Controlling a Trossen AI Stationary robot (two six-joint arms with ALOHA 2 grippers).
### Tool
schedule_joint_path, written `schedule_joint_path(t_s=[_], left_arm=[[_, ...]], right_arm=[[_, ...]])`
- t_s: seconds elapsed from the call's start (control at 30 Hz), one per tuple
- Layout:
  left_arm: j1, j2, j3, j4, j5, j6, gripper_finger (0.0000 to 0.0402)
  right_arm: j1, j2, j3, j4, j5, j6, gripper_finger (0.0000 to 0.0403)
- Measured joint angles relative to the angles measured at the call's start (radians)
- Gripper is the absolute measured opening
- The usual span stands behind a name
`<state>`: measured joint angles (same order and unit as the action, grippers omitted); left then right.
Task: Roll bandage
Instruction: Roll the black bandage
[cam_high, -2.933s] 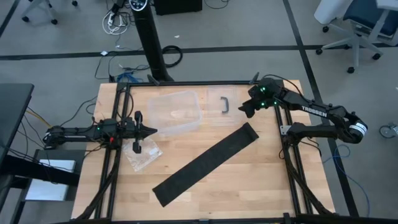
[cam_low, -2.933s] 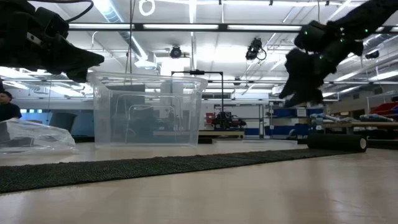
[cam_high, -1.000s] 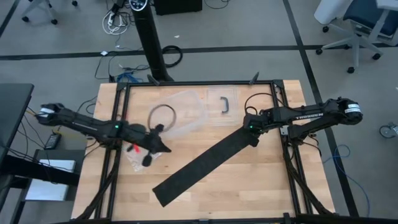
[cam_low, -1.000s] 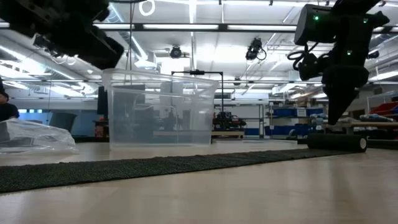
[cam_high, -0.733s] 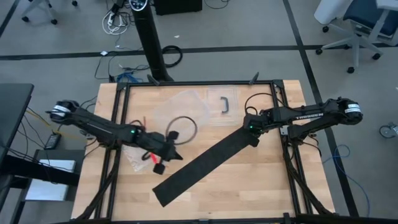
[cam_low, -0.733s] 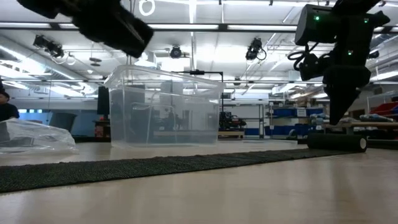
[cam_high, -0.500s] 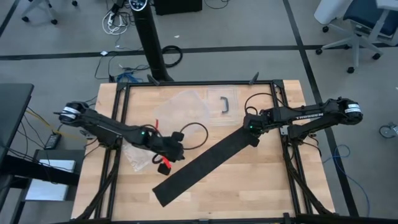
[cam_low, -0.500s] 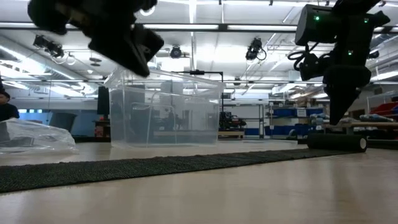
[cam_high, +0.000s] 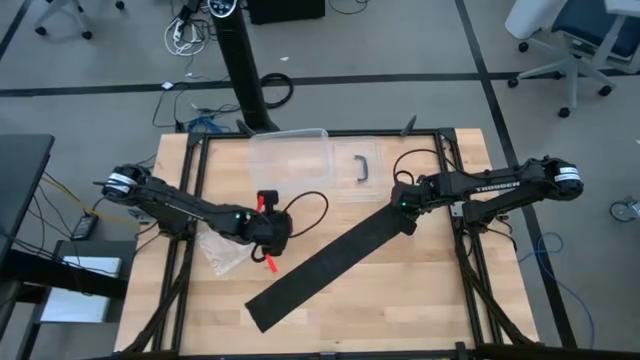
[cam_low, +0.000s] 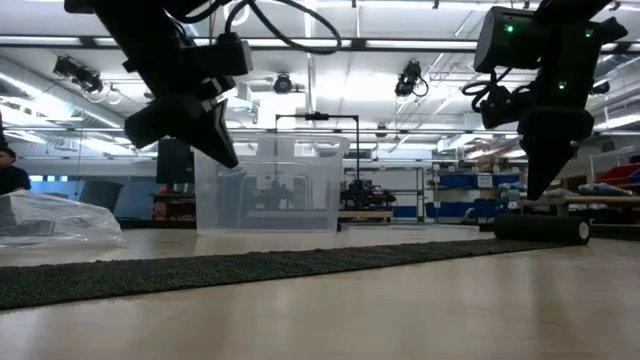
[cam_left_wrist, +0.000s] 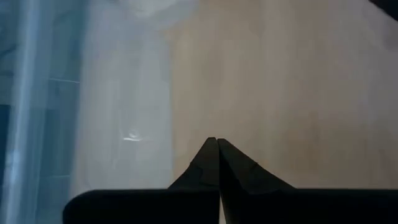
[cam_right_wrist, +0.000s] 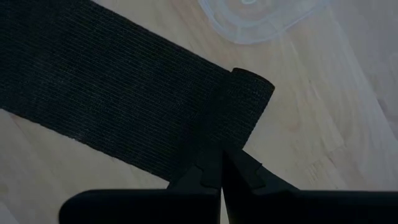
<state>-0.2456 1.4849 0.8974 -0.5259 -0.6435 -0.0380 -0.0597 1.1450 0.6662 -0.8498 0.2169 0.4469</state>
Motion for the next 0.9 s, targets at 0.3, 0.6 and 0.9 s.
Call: schedule_joint_path(t_s=[0.3,0.6,0.9], left_arm=[[-0.009,0.021,-0.036,0.47,0.395,0.063,0.0],[0.03,0.259,-0.084,0.731,0.479,0.009,0.0],[0.03,0.344,-0.082,0.905,0.548,-0.007,0.0]], right_arm=[[0.0,0.0,0.0,-0.001,-0.004,0.002,0.0],[0.031,0.0,0.0,0.0,-0.004,0.04,0.0],[0.07,0.0,0.0,-0.043,0.07,0.131,0.0]])
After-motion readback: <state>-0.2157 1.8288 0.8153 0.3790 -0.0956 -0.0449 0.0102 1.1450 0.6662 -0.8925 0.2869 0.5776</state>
